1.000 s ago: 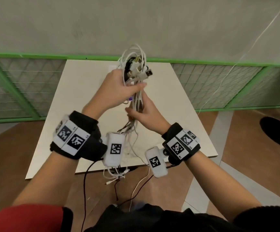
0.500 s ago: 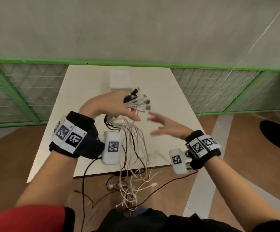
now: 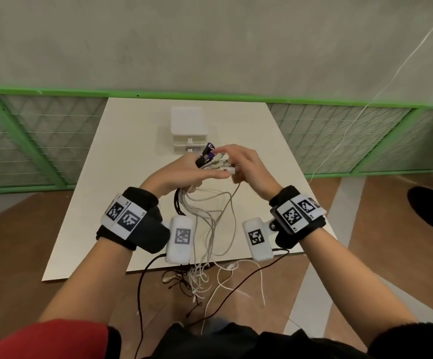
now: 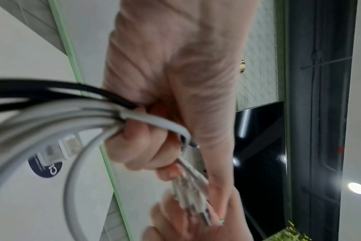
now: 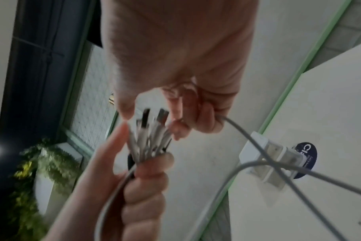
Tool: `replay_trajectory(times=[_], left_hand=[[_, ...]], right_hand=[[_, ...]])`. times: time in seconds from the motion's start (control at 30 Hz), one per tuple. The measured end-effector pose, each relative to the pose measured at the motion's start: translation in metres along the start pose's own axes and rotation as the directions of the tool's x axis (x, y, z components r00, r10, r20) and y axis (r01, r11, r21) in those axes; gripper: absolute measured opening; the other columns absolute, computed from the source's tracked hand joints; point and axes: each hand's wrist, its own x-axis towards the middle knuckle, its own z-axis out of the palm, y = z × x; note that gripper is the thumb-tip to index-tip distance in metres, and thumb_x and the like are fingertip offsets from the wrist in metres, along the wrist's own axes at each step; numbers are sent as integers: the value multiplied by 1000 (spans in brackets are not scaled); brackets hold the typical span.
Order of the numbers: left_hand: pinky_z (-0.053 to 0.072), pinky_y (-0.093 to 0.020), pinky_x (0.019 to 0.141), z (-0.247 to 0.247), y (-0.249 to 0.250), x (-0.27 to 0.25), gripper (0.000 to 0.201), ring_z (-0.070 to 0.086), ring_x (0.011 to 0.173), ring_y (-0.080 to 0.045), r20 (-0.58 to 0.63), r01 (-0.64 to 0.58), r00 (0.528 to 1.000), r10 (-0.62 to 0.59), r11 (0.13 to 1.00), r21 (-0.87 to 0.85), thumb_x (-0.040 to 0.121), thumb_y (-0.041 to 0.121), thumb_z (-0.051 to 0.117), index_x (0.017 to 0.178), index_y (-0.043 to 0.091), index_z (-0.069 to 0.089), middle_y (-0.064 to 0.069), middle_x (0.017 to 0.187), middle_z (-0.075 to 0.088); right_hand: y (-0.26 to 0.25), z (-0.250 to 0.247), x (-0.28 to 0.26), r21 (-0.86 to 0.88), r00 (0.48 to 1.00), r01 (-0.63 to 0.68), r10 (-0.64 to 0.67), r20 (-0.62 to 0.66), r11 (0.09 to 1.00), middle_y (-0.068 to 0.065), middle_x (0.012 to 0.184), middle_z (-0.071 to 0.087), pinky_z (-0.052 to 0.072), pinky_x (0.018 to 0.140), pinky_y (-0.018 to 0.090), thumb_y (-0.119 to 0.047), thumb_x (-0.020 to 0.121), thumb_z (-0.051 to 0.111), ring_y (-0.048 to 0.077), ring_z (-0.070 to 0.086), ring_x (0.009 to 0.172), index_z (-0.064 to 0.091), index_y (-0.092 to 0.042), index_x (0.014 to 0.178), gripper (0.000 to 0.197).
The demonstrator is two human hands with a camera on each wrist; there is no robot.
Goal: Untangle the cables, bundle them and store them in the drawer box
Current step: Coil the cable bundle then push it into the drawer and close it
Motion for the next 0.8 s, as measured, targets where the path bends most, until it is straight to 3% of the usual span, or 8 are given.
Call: replay_trajectory(times=[0.13, 0.2, 0.3, 0.4, 0.53, 0.63, 0.7, 0.8], left_hand=[[20, -20, 43, -16, -7, 2, 31, 20, 43, -7, -48, 9, 999, -20, 977, -211, 83, 30, 67, 70, 19, 41, 10, 52, 23], [21, -21, 43, -20, -10, 8, 31, 21, 44, -9, -216, -35, 976, -12, 976, -216, 85, 19, 65, 69, 19, 39, 8, 52, 23], [21, -23, 43, -13, -9, 16, 36, 20, 42, -11, -453, -121, 891, 16, 972, -204, 86, 6, 55, 60, 18, 34, 11, 45, 25], [20, -21, 41, 1, -2, 19, 32, 21, 36, -9, -464, -198, 884, 55, 943, -266, 90, 14, 58, 63, 17, 42, 14, 39, 25], [21, -20, 41, 13, 6, 17, 26, 24, 33, -4, -467, -287, 874, 137, 920, -268, 89, 17, 61, 66, 15, 50, 13, 36, 29], [25, -20, 42, 13, 12, 17, 42, 31, 33, -2, -577, -419, 783, 233, 883, -213, 88, 19, 63, 48, 27, 53, 13, 35, 35], [24, -21, 43, 8, 18, 20, 44, 29, 33, -3, -661, -505, 713, 234, 825, -253, 83, 28, 64, 41, 30, 49, 13, 35, 32], [23, -20, 44, -1, 24, 21, 42, 26, 34, -3, -741, -576, 642, 199, 763, -294, 82, 28, 61, 42, 31, 47, 15, 38, 29]], right_hand=[[-3, -6, -4, 54, 957, 134, -115, -265, 990, -10, 40, 34, 27, 43, 19, -20, 94, 53, 6, 28, 39, 63, -11, 62, 35], [5, -1, -11, -170, 979, 169, -186, -89, 971, -10, 38, 39, 29, 47, 15, -17, 89, 61, 3, 31, 40, 58, -10, 53, 36], [23, 8, -16, -531, 957, 165, -5, 290, 831, -3, 53, 59, 37, 58, 15, -19, 81, 70, 4, 49, 50, 66, -9, 62, 21], [27, 2, -12, -471, 982, 189, -159, 103, 862, -1, 86, 68, 41, 77, 20, -17, 78, 68, 8, 61, 82, 68, -14, 86, 9], [18, 3, -10, -460, 871, 351, -465, -159, 816, 0, 92, 59, 38, 80, 16, -29, 74, 57, 13, 53, 89, 57, -11, 95, 27], [24, 18, -9, -407, 991, 135, -116, 70, 904, -1, 115, 59, 38, 94, 24, -53, 85, 42, 11, 51, 107, 53, -17, 115, 49], [41, 34, -19, -275, 946, -82, 161, 281, 958, 4, 116, 61, 40, 99, 34, -63, 87, 24, 16, 56, 106, 52, -19, 119, 61], [69, 47, -34, -216, 911, -172, 238, 336, 961, 7, 106, 65, 42, 101, 44, -74, 83, 16, 22, 60, 99, 61, -24, 107, 71]])
